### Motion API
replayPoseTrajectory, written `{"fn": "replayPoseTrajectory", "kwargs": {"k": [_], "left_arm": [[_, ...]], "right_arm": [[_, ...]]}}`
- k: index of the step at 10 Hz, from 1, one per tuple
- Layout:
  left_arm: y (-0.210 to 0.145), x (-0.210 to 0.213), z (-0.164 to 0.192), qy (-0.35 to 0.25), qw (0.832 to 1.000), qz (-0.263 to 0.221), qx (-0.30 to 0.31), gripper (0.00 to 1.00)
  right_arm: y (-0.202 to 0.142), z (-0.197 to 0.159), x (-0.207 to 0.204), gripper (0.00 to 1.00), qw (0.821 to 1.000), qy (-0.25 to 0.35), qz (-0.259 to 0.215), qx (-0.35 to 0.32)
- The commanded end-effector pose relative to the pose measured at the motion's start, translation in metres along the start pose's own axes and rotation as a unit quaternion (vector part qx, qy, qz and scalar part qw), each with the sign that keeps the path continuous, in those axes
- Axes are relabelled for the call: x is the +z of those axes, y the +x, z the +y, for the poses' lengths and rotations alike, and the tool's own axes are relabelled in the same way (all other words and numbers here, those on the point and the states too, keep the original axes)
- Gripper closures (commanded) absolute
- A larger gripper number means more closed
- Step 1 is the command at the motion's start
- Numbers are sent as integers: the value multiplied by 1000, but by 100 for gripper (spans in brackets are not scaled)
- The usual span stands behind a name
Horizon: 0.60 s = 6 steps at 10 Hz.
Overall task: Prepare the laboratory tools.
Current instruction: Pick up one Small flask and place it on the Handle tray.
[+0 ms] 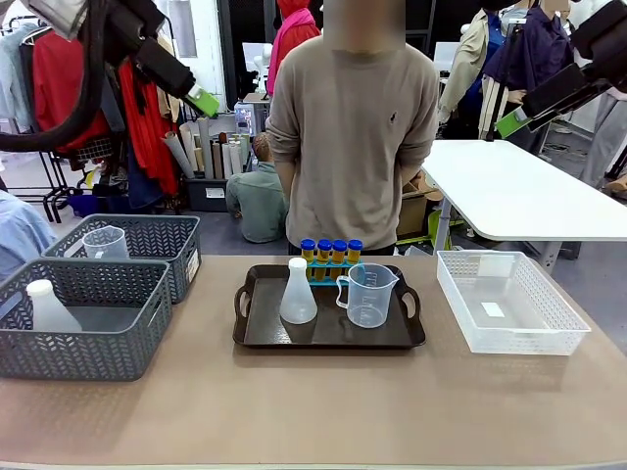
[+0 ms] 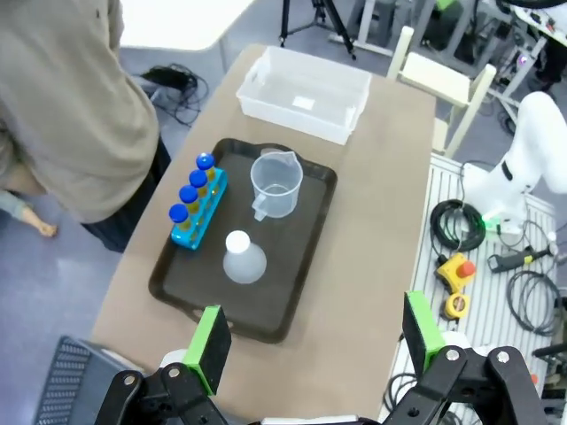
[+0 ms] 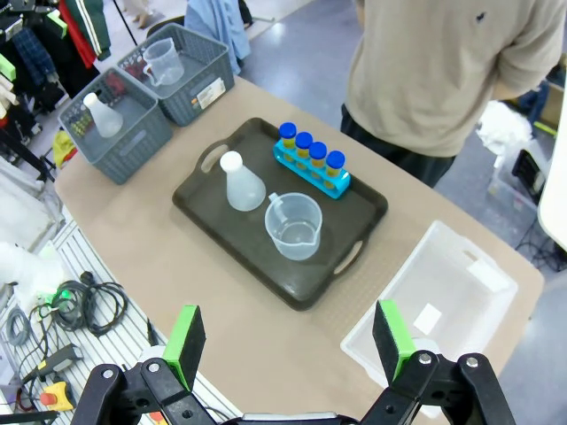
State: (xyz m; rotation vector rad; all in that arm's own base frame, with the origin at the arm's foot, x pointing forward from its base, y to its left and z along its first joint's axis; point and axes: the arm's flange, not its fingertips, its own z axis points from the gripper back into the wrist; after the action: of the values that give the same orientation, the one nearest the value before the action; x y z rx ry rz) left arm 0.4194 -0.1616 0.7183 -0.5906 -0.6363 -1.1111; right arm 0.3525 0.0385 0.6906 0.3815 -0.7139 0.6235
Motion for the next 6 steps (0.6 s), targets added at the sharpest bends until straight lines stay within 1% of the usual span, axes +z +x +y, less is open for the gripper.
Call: {"fn": "replayPoseTrajectory", "kwargs": {"k": [1,4,5,6], "left_arm": [[-8,-2,-4,6,999,-2,-34,0],[-10,-4,-5,7,999,13,-35,0],[-11,-10,0,21,999,33,-15,0],[-1,-4,-2,-1,1000,6,-29,0]], "right_arm": [[0,0,0,0,1000,8,-5,2],[0,0,0,0,1000,8,-5,2],[0,0,0,0,1000,8,-5,2],[0,0,0,0,1000,8,-5,2]]}}
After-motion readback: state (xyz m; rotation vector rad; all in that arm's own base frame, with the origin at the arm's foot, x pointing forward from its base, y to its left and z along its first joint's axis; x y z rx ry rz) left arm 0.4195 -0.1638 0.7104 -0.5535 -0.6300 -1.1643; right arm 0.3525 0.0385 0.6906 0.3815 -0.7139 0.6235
